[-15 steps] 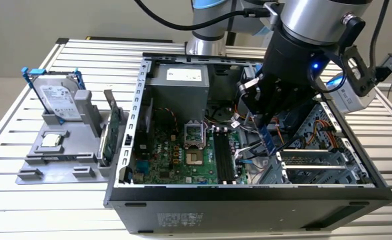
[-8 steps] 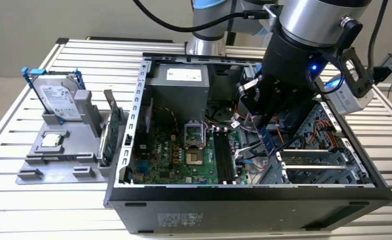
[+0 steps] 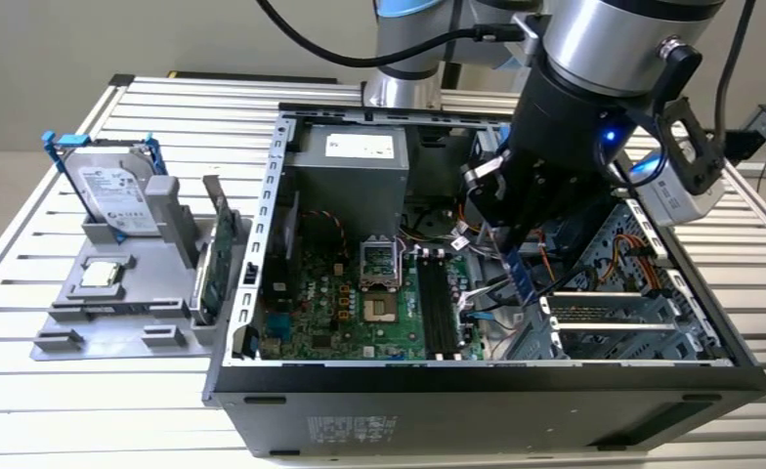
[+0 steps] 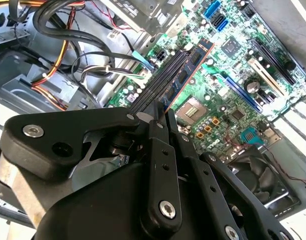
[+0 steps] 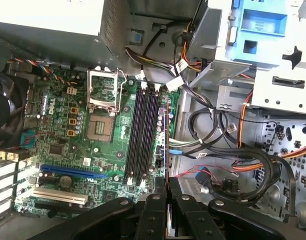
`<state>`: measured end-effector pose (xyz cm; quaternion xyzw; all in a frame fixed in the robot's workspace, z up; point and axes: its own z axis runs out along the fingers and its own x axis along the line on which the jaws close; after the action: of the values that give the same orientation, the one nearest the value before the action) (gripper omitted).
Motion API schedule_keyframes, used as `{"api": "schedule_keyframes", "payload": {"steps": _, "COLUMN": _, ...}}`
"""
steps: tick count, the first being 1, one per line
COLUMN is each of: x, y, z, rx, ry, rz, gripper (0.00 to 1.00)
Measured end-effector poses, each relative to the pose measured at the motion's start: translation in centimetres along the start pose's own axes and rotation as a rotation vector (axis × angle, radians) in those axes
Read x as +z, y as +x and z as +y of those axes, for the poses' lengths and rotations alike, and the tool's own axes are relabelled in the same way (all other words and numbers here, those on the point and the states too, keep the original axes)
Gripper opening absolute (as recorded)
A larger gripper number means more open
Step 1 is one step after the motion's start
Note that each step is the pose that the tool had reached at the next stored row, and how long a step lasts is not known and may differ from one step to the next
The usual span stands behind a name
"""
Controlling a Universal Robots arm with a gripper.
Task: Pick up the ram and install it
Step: 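Insert the ram into the slot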
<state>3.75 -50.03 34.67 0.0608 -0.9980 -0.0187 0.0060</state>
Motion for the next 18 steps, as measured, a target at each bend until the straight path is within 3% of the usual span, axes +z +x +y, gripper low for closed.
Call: {"api": "schedule_keyframes", "payload": {"steps": 18, "x": 0.68, "y": -0.34, "z": 0.45, "rx": 0.009, "ry": 0.0000, "rz": -0.0003, "gripper": 0.00}}
